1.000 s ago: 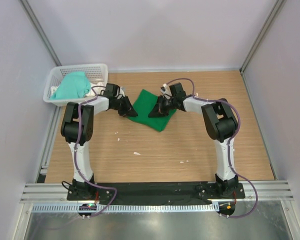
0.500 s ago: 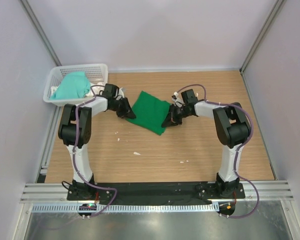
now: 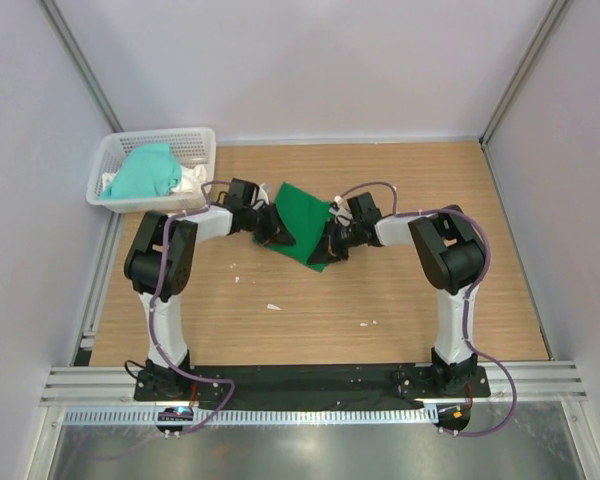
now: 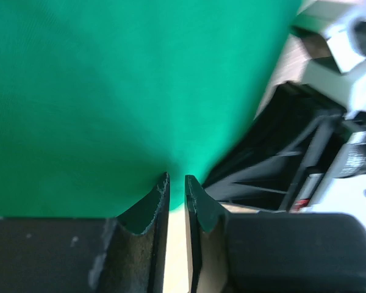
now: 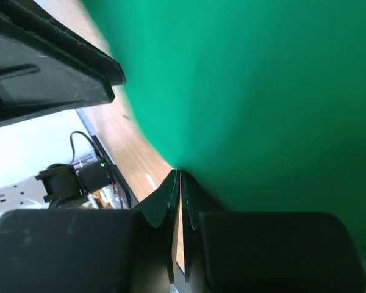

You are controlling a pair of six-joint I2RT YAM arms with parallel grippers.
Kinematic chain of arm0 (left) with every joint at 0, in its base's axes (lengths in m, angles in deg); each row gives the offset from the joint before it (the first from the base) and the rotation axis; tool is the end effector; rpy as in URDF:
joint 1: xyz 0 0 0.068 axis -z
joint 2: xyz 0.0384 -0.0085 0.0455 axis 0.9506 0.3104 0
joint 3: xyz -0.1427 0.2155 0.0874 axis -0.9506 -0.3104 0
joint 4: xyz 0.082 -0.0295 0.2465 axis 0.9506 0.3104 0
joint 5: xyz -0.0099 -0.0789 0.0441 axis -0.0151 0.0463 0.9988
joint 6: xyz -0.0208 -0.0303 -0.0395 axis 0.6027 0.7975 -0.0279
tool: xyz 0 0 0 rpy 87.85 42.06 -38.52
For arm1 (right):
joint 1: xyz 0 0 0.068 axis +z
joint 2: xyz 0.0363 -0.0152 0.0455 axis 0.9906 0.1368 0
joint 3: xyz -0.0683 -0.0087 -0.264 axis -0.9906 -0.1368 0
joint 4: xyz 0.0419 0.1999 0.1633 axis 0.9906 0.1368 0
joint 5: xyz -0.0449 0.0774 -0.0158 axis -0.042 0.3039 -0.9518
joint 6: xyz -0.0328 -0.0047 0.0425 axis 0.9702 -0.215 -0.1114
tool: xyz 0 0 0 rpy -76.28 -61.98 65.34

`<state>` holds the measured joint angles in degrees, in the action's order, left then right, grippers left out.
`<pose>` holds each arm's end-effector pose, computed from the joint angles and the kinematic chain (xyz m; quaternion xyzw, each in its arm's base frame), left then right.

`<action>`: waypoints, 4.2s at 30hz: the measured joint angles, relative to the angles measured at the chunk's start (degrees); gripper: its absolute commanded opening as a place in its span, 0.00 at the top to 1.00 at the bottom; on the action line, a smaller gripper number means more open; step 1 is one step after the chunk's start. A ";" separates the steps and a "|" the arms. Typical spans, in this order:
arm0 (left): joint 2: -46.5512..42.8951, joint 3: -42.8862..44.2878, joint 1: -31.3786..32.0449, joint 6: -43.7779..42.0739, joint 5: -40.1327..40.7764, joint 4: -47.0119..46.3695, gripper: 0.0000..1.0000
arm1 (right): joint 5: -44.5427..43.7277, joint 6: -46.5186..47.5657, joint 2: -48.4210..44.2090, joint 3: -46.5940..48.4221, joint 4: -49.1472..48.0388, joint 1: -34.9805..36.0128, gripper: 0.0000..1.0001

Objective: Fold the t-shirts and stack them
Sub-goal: Fold the tshirt, then neatly place the folded tshirt to the corner

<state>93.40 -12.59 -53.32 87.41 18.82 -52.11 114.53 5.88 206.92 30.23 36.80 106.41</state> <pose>0.3807 -0.1503 0.1578 -0.0784 0.8985 -0.4131 0.1258 0.3571 0.1890 0.1195 -0.0227 0.8784 0.4722 0.0702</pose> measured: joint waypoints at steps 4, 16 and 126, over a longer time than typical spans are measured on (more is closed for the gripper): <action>3.80 -3.78 2.21 1.05 -1.66 -3.67 0.88 | 3.54 -0.74 -0.52 -6.86 -2.25 -2.64 0.91; -3.63 -1.01 2.47 -2.19 0.76 3.85 0.69 | 1.25 2.56 -13.20 -8.66 4.74 -11.63 0.83; -39.06 -10.86 -1.20 4.57 -14.19 5.68 0.67 | -48.87 -0.28 -57.99 -28.06 46.01 -79.01 0.98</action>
<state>54.34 -23.45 -54.53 91.97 4.63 -46.43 65.65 5.59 148.94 2.16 82.81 27.40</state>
